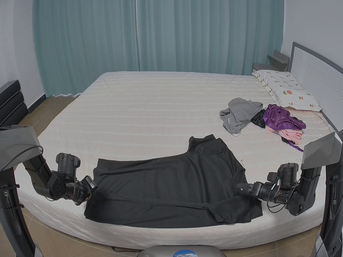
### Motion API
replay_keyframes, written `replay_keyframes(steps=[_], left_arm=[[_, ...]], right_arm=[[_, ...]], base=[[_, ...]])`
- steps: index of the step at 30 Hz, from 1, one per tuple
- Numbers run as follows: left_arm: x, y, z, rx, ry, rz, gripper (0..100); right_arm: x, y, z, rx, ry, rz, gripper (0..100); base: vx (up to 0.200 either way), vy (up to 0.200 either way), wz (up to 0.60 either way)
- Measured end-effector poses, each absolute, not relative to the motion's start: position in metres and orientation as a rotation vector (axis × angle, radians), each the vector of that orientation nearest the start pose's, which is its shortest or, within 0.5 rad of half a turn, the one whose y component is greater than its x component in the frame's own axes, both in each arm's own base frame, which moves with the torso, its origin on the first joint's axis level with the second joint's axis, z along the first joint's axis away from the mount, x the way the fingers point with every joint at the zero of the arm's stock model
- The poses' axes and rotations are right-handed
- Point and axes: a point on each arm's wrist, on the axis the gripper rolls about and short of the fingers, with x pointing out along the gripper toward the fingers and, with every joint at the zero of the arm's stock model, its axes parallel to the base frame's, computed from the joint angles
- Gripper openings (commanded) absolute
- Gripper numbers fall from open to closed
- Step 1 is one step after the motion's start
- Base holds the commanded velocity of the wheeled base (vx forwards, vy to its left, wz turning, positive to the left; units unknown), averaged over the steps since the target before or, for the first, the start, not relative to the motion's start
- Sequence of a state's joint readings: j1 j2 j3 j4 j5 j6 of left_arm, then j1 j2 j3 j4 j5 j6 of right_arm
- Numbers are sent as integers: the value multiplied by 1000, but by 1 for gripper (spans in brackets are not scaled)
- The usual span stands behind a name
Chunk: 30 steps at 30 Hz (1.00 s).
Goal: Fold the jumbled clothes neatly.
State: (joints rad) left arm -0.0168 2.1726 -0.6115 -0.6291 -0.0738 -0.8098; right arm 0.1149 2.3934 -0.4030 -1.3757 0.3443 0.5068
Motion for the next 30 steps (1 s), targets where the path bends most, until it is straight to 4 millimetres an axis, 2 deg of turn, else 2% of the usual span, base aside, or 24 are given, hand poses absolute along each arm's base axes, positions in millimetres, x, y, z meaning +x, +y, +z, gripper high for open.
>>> replay_keyframes(steps=[11, 12, 30], left_arm=[[306, -7, -10, -773, 921, 299, 0], [306, -7, -10, -774, 921, 299, 0], [307, -7, -8, -774, 914, 294, 0]], right_arm=[[296, 41, -61, 478, 748, 345, 100], [296, 41, -62, 476, 751, 345, 0], [290, 39, -62, 435, 741, 359, 0]], base=[[0, 0, 0], [0, 0, 0], [0, 0, 0]])
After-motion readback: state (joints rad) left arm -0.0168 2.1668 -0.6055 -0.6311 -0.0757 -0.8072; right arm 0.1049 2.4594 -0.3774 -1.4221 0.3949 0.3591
